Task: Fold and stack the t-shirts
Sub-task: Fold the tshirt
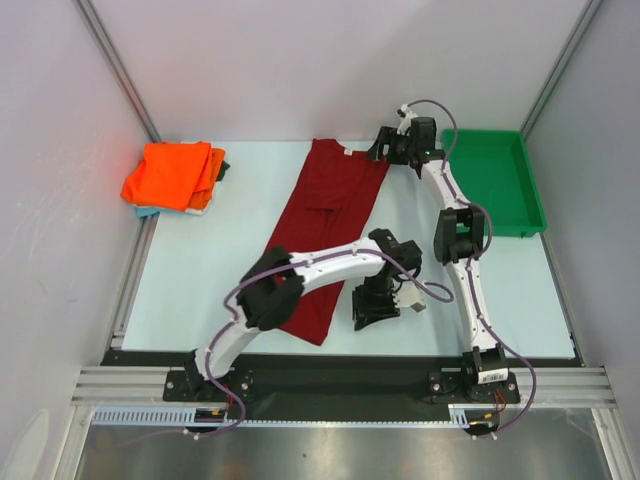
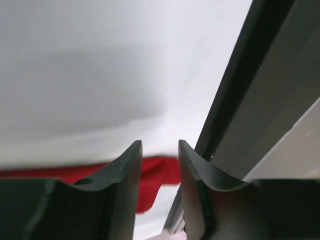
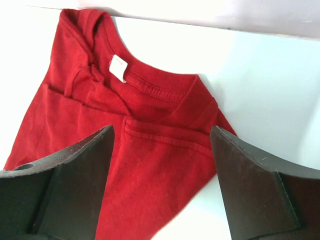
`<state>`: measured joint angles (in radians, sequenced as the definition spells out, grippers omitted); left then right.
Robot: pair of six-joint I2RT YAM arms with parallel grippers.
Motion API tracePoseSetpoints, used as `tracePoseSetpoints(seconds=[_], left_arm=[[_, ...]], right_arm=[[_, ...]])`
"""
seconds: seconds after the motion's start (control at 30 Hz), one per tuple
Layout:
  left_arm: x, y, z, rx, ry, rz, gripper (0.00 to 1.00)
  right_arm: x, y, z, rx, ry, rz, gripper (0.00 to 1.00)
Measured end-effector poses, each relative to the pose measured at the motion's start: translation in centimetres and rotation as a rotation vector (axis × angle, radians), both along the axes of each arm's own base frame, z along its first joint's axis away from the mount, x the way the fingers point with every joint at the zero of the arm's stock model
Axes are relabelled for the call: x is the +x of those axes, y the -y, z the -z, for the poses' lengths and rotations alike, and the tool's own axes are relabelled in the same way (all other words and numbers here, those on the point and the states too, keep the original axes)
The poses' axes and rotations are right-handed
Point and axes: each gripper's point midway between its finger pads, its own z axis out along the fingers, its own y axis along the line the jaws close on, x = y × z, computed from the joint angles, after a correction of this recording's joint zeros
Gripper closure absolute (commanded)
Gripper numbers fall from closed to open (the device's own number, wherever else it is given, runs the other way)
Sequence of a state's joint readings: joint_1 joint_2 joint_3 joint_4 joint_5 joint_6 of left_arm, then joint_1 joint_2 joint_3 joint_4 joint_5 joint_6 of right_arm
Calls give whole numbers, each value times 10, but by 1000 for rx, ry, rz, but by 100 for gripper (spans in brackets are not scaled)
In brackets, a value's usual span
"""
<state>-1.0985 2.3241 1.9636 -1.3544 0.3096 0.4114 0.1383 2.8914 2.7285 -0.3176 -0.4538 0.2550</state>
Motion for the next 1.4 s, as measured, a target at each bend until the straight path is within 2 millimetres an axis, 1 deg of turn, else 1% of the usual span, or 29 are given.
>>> tracePoseSetpoints(seconds=[0.07, 0.1, 0.13, 0.17, 0.23, 0.27, 0.33, 0.43, 0.5, 0.53, 0.6, 0.7, 0.8, 0.87, 0.97, 1.07, 1.2, 1.33, 1.4], left_arm=[[9, -7, -22, -41, 76, -3, 53], [13, -12, -35, -64, 116, -6, 48], [17, -19, -48, -83, 153, -13, 48], [20, -27, -60, -99, 184, -23, 47], [26, -40, -75, -127, 233, -46, 43], [29, -49, -80, -125, 246, -62, 41], [35, -65, -78, -104, 253, -98, 39], [44, -79, -60, -63, 245, -137, 37], [46, -86, -44, -32, 232, -155, 37], [46, -88, -37, -22, 227, -161, 37], [43, -90, -22, 2, 214, -167, 37], [36, -96, -4, 36, 192, -177, 37], [31, -99, 6, 56, 170, -183, 37], [29, -97, 11, 56, 157, -188, 38], [27, -95, 21, 71, 132, -190, 41], [27, -94, 21, 83, 126, -195, 46], [27, -94, 23, 101, 125, -190, 49], [25, -92, 23, 128, 122, -167, 50], [21, -89, 23, 140, 118, -151, 50]], right_arm=[[-3, 3, -6, 2, 4, -13, 16], [-5, 4, -12, 2, 5, -20, 17], [-8, 5, -20, 3, 8, -24, 16], [-10, 6, -31, 5, 19, -27, 16], [-13, 8, -60, 13, 56, -33, 17], [-16, 8, -72, 16, 64, -37, 17], [-28, 6, -104, 19, 88, -49, 17], [-48, 1, -139, 20, 113, -81, 17], [-62, -2, -153, 16, 118, -101, 16], [-68, -2, -155, 13, 112, -107, 16], [-77, -4, -153, -1, 98, -120, 16], [-86, -7, -138, -23, 52, -137, 15], [-95, -5, -117, -48, -5, -143, 15], [-98, -3, -108, -62, -28, -143, 15], [-96, -1, -100, -83, -30, -143, 14], [-91, 1, -84, -109, -36, -145, 14], [-82, 3, -46, -145, -71, -139, 13], [-77, -2, -8, -167, -120, -138, 13], [-73, -7, 3, -170, -125, -136, 13]])
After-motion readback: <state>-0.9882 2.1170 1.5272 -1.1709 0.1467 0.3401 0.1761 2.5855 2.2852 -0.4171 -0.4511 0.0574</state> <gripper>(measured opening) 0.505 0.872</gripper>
